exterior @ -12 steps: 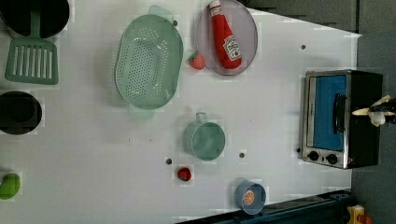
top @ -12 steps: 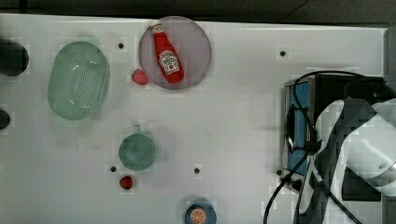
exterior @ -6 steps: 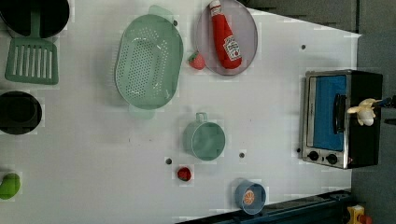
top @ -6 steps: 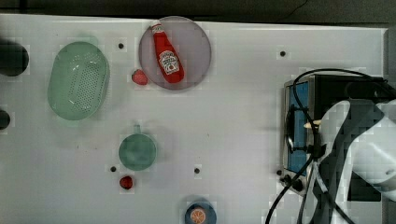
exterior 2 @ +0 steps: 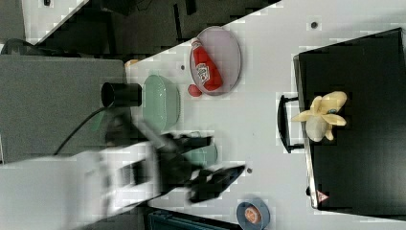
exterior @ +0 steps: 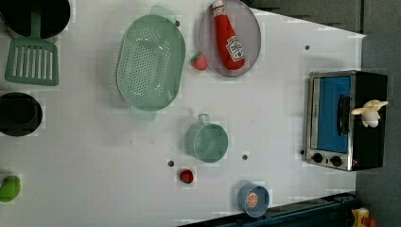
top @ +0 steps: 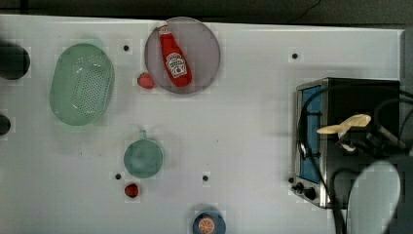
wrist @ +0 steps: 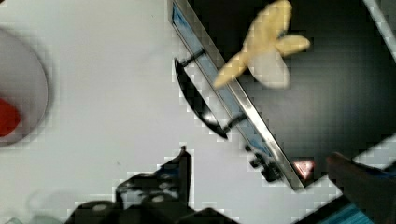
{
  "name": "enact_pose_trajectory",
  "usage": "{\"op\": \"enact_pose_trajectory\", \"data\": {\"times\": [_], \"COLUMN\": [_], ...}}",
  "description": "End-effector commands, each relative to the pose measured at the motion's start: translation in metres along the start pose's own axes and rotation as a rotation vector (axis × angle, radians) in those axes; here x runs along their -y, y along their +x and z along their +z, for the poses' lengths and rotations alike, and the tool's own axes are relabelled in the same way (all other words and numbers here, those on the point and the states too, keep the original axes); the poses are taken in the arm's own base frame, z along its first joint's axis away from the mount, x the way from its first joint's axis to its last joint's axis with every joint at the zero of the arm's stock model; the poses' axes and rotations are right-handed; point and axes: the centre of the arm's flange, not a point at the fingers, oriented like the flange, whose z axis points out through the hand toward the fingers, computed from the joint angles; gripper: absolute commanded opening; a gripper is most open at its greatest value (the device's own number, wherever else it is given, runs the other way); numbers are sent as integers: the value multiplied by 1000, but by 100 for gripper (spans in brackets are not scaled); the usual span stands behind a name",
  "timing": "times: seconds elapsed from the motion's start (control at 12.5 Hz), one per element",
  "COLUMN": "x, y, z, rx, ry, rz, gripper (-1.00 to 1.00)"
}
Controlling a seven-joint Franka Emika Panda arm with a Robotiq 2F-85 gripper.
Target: Pick banana from table and place on oven.
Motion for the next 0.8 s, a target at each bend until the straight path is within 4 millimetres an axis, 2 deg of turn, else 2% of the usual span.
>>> {"op": "enact_pose_trajectory", "data": {"times": [0.08,0.32,0.48,0.64,0.8], "x": [99,170,201,217,214], "y": [-40,-100,-135,-156,-161], "z": [-43,-42,-43,-42,-36], "rx": [-43,-32,-48,-41,-13], "ry": [4,-9,-21,-13,-1], "rz": [56,181,240,251,257], "gripper": [100,100,100,100,100]}}
